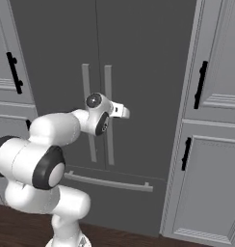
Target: Take the strawberry from the fridge and place it on top of the pancake, located on the dining counter.
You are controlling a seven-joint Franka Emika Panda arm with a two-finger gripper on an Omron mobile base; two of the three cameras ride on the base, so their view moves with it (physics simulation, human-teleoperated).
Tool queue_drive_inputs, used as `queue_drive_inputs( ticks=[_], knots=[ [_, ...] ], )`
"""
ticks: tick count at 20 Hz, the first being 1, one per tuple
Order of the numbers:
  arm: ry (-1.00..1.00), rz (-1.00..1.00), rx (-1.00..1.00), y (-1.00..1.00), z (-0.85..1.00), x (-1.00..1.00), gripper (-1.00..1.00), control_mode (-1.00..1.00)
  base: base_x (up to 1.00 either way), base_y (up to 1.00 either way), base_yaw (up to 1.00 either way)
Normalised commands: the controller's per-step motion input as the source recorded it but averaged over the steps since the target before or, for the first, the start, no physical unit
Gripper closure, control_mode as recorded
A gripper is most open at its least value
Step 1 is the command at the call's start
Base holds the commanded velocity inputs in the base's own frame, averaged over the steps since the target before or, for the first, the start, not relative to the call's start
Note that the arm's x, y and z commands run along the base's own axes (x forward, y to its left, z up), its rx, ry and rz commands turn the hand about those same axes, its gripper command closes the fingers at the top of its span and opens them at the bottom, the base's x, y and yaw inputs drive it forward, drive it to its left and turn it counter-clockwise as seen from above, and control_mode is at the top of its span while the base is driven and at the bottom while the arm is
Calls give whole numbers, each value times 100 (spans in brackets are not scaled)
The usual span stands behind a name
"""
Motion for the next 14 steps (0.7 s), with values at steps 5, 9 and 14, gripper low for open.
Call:
queue_drive_inputs(
  ticks=[5,9,14],
  knots=[
    [11,-16,9,-100,-12,-56,100,-100,0,0,0],
    [0,-6,13,-100,-20,-70,100,-100,0,0,0],
    [-6,0,15,-100,-20,-76,100,-100,0,0,0]
  ],
)
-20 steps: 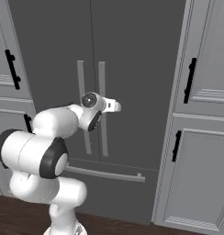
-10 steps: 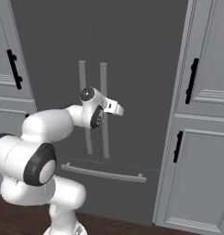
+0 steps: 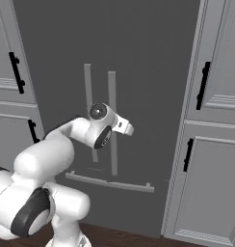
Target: Take the strawberry from the fridge and place it on top of the pancake, located on the dining counter.
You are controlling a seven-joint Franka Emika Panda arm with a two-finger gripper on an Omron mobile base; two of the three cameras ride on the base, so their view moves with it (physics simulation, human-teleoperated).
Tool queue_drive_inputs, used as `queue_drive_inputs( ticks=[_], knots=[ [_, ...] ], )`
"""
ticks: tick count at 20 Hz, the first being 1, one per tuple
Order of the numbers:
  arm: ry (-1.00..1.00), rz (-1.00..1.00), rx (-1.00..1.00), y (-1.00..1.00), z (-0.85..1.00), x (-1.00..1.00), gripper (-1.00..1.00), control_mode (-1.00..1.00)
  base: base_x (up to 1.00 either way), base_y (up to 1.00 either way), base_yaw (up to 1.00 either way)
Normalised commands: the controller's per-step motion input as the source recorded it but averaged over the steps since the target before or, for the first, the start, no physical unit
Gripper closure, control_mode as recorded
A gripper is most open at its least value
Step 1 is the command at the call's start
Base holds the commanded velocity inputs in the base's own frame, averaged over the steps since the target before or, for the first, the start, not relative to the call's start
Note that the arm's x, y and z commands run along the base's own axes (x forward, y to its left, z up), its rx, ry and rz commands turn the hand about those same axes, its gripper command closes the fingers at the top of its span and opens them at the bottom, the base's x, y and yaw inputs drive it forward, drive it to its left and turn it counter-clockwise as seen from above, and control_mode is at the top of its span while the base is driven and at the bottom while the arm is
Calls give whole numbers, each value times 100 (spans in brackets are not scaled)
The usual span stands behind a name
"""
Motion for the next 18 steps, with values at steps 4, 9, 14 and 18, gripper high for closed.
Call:
queue_drive_inputs(
  ticks=[4,9,14,18],
  knots=[
    [-11,0,16,-100,-16,-79,100,-100,0,0,0],
    [-8,0,14,-100,-8,-78,100,-100,0,0,0],
    [-5,0,13,-100,-3,-73,100,-100,0,0,0],
    [-5,0,15,-100,-5,-61,100,-100,0,0,0]
  ],
)
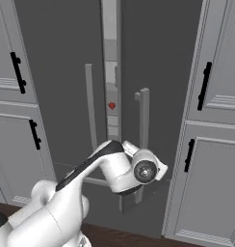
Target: Take the strawberry from the fridge and place it on top of the pancake, located on the dining counter.
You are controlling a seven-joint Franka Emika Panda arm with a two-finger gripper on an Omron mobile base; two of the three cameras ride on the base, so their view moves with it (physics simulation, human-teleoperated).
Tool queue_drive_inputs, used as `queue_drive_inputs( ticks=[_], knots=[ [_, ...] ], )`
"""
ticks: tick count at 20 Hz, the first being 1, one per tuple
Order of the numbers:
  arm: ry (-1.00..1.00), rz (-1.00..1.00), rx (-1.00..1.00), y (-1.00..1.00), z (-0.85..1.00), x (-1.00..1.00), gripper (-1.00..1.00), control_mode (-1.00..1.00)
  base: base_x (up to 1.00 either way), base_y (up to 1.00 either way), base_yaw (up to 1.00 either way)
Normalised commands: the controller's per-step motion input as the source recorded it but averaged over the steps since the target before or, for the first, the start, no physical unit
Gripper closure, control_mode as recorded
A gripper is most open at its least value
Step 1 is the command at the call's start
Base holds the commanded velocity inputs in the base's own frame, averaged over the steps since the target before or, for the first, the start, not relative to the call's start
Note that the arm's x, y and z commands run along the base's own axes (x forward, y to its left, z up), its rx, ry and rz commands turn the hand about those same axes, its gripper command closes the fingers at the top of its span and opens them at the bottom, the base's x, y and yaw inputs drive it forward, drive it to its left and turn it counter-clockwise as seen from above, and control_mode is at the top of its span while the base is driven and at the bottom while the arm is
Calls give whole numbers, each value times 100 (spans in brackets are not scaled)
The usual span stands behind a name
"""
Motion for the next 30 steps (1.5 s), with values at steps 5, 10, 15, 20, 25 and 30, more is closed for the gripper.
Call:
queue_drive_inputs(
  ticks=[5,10,15,20,25,30],
  knots=[
    [-8,0,17,-100,-5,-47,100,-100,0,0,0],
    [-10,0,18,-100,-4,-36,100,-100,0,0,0],
    [-9,-3,18,-100,-3,-25,100,-100,0,0,0],
    [-38,-4,-3,13,2,-97,100,-100,0,0,0],
    [-44,0,-24,100,1,-64,100,-100,0,0,0],
    [-37,-1,-25,100,22,-4,100,-100,0,0,0]
  ],
)
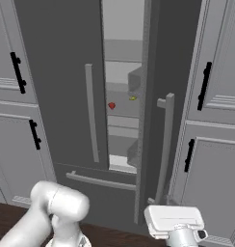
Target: Take the strawberry from the fridge and place it on top of the pancake, located on the dining counter.
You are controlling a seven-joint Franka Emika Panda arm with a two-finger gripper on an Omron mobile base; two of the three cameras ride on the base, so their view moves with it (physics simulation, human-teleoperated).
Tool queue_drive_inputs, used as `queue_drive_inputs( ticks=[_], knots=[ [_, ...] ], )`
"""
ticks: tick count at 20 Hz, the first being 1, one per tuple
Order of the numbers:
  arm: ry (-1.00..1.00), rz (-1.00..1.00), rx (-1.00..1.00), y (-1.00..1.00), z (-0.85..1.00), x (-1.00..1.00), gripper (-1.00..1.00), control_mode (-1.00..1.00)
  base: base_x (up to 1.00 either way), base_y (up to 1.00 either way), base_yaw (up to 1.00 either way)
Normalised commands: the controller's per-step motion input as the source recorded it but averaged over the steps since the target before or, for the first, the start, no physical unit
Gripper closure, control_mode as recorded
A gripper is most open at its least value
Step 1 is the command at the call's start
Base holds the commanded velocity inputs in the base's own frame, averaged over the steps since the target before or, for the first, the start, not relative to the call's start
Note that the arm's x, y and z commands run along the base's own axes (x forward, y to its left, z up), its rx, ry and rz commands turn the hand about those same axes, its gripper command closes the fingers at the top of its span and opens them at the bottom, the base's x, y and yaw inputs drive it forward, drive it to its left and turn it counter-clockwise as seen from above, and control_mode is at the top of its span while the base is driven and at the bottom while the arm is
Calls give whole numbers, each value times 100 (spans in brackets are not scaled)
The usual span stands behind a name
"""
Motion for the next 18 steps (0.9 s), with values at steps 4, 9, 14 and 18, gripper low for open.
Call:
queue_drive_inputs(
  ticks=[4,9,14,18],
  knots=[
    [-1,-12,-20,100,87,-30,100,-100,0,0,0],
    [9,-21,-18,100,95,-35,100,-100,0,0,0],
    [25,-27,-19,100,71,-21,100,-100,0,0,0],
    [18,-28,-17,100,71,0,100,-100,0,0,0]
  ],
)
